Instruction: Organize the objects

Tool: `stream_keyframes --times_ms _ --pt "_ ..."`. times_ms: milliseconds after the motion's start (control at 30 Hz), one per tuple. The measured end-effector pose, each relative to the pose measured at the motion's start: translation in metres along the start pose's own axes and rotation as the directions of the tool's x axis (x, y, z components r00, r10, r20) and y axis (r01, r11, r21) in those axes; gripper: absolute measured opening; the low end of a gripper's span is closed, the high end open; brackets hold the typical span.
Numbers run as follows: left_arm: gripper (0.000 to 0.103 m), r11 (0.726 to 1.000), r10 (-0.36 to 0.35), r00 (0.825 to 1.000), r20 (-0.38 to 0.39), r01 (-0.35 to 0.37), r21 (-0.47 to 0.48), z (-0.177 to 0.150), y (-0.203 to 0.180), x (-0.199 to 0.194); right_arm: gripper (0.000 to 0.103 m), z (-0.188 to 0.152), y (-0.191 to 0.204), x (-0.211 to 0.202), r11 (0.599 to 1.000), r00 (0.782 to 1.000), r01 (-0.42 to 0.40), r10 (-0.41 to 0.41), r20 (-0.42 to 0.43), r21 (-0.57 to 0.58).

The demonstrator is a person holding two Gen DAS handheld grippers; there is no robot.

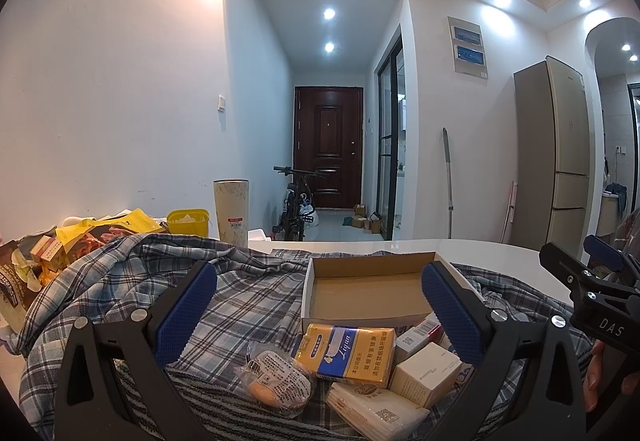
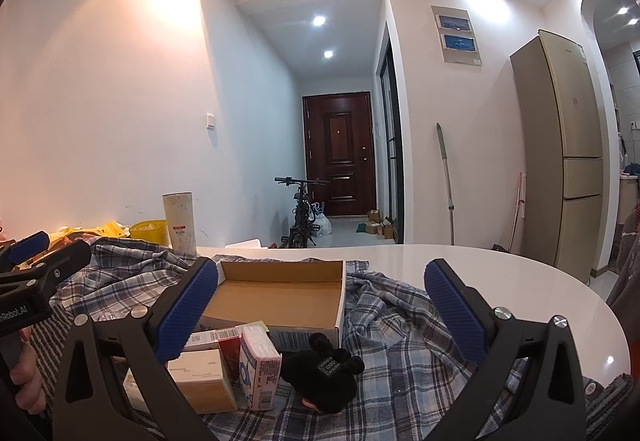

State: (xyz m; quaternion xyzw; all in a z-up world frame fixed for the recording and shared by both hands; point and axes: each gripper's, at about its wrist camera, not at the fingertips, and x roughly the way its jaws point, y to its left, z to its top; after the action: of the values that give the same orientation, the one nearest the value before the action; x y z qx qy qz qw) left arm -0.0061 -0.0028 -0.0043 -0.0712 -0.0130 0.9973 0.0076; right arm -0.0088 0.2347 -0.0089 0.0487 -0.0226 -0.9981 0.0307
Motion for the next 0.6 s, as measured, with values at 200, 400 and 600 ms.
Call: stream_keyframes --times_ms 200,400,600 --pt "0.103 1.000 -0.001 1.000 -0.003 0.001 0.000 -0.0007 -0.0001 0.0008 0.103 0.0002 -0.0009 -0.0007 1.000 1.000 -0.001 0.001 0.004 -0.001" --pt "0.103 1.000 -0.001 1.000 -0.004 0.001 0.001 -0.0010 -0.0005 0.0004 0.103 0.0004 -0.0010 -0.0009 1.000 1.000 -0.001 0.001 0.003 0.000" --pt "0.103 1.000 -0.001 1.000 -0.004 0.001 0.000 -0.0012 -0.0002 0.0005 0.103 0.0005 -0.0010 -0.0014 1.000 1.000 0.000 0.000 0.004 0.000"
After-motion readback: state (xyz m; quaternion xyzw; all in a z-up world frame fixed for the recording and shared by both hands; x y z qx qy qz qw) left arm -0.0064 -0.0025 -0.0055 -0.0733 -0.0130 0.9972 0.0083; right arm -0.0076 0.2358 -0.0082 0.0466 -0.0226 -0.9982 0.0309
